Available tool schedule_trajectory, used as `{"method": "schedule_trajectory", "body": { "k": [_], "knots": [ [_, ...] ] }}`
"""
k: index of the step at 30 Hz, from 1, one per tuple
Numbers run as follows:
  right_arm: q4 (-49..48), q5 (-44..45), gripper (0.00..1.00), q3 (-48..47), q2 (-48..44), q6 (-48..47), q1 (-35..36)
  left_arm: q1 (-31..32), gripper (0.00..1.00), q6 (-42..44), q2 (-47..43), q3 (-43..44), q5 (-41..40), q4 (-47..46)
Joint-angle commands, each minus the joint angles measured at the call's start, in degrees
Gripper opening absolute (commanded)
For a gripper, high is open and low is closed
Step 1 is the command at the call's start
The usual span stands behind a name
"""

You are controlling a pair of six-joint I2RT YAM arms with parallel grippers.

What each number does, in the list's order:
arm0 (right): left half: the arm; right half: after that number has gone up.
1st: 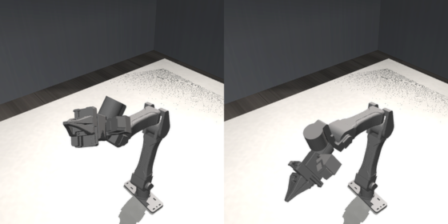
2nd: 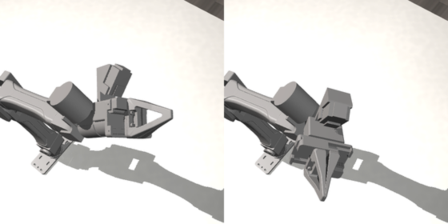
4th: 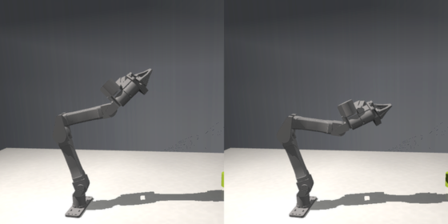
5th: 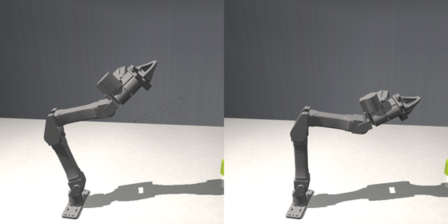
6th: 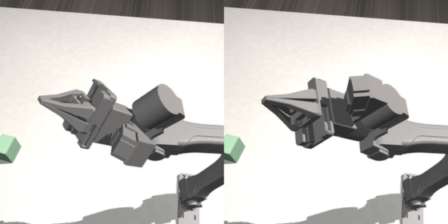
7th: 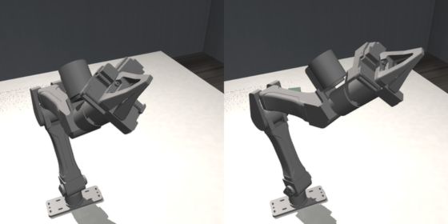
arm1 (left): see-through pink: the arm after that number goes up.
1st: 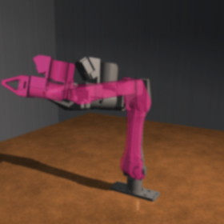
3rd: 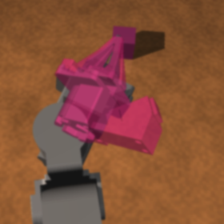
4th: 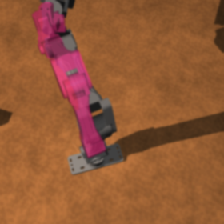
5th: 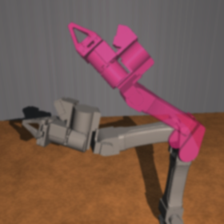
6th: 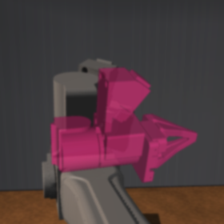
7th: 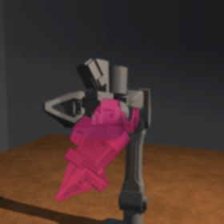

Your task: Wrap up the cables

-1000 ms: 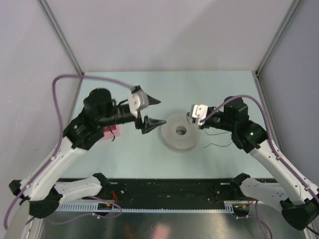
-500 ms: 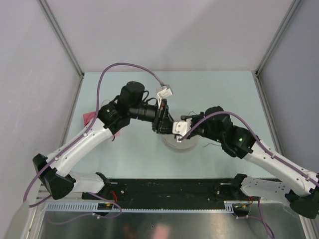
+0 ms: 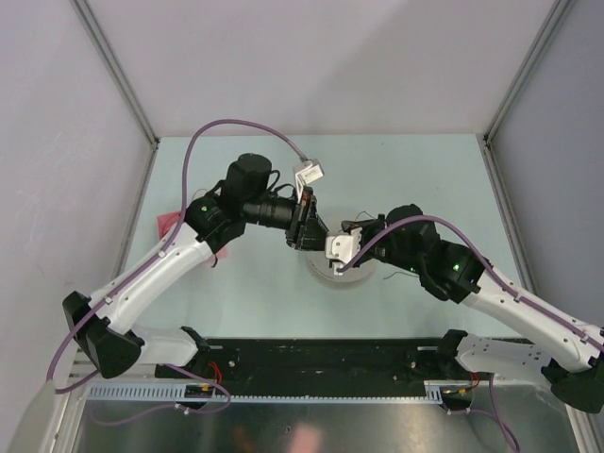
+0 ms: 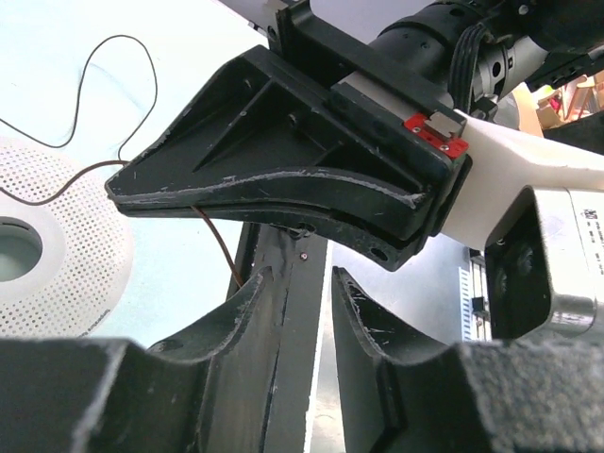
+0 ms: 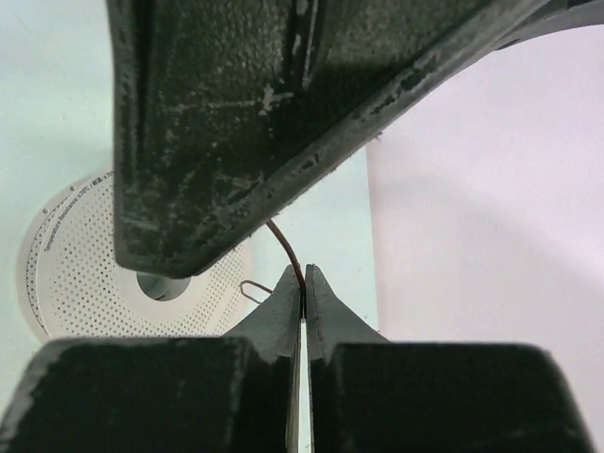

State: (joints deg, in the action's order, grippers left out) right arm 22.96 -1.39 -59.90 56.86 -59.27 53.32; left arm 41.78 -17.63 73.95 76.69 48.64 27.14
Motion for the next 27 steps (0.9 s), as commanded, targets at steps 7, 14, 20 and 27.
{"method": "schedule_trajectory", "body": {
  "k": [7, 14, 20, 27],
  "knots": [
    [-0.1, 0.2, 0.00, -1.0, -0.9, -0.7, 1.6, -0.4, 0.40, -1.1, 1.7, 0.7, 1.4, -1.5],
    [1.9, 0.6, 0.00, -1.0, -1.8, -0.4, 1.4, -4.9, 0.45, -1.5, -1.6, 0.3, 5.1, -1.4],
    [1.5, 0.4, 0.00, -1.0, -1.6, -0.7, 1.5, -7.2, 0.44, -1.1, -2.1, -0.2, 4.3, -0.9],
    [0.7, 0.4, 0.00, -1.0, -0.9, -1.1, 1.7, -4.3, 0.45, -1.0, -0.6, -1.0, 3.4, -0.7]
  ]
}}
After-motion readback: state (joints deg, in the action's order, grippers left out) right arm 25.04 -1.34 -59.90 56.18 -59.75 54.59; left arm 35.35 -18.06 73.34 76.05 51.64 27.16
